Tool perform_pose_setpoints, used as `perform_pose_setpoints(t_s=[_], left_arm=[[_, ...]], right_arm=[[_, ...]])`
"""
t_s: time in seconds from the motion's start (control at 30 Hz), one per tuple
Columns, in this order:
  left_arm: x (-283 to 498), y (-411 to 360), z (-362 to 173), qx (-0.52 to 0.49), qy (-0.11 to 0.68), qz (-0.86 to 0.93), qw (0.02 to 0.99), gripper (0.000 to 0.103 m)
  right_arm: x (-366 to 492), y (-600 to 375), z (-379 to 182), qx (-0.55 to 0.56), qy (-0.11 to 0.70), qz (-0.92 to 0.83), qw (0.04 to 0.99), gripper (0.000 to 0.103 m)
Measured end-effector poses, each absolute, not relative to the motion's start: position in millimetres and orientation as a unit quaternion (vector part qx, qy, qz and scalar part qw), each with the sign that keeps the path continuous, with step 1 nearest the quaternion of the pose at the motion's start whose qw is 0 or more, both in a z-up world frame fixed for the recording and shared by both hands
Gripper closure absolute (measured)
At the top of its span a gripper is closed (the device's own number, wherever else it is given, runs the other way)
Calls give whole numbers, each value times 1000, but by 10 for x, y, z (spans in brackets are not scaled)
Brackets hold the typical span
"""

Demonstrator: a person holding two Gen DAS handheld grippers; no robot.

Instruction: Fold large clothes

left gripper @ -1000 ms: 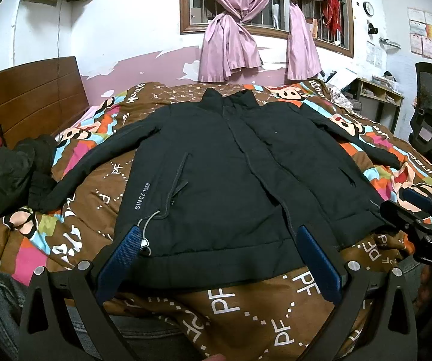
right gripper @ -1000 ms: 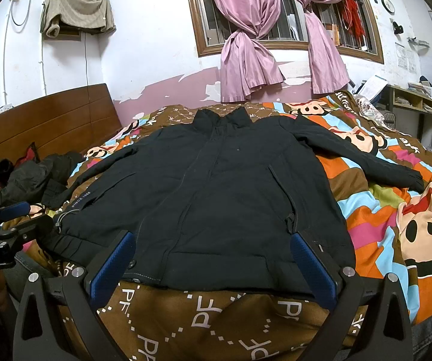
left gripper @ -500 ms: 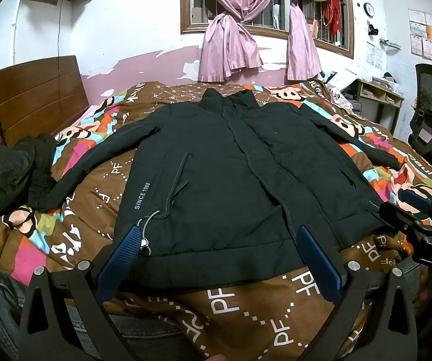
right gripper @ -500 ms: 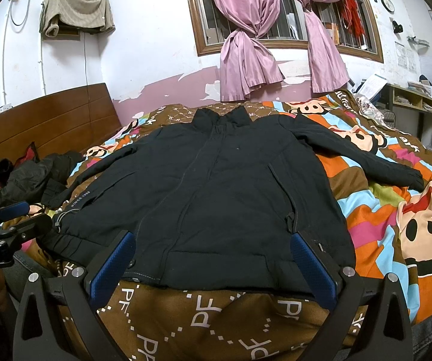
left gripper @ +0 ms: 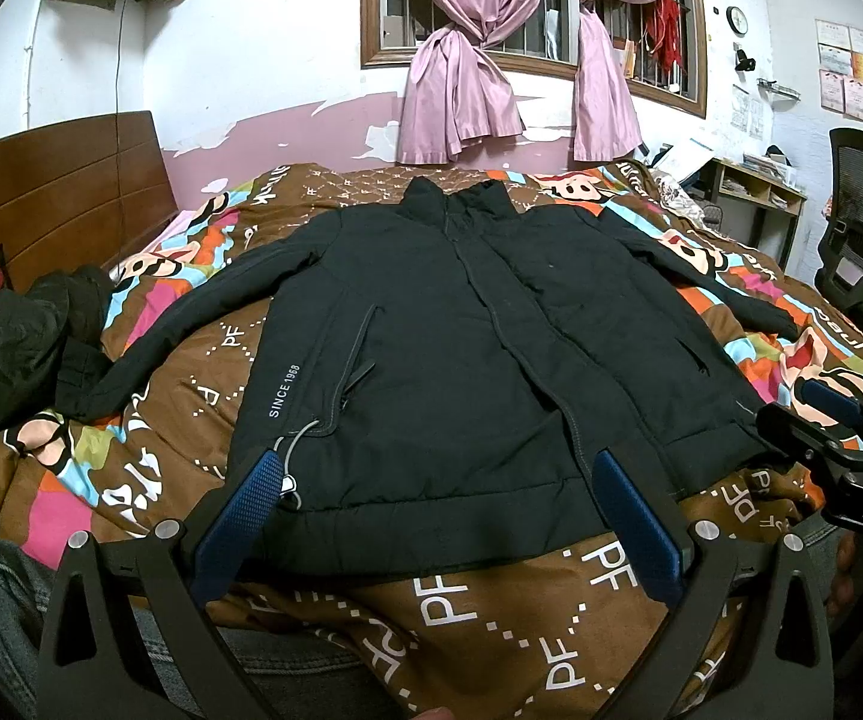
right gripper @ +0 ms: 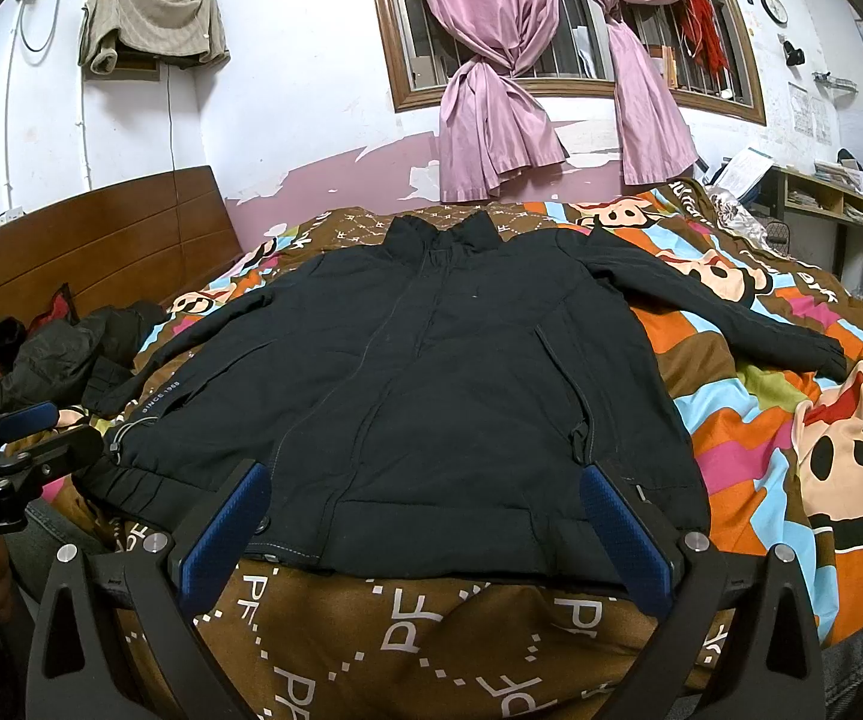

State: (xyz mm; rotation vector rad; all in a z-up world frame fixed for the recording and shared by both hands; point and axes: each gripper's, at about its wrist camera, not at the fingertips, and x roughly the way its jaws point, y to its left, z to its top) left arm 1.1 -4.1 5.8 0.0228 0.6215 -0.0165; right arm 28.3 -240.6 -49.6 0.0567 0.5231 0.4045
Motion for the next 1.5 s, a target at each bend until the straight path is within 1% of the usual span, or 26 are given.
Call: perform_pose_setpoints(t_s=[1.3, 1.5], left_arm=[[1, -30, 47, 7, 309, -6, 951, 2], [61, 28, 40, -35, 325, -11, 945, 2]], right_arm=[[293, -2428, -508, 30, 258, 198, 945, 0], [300, -2435, -510, 30, 261, 194, 945, 0]])
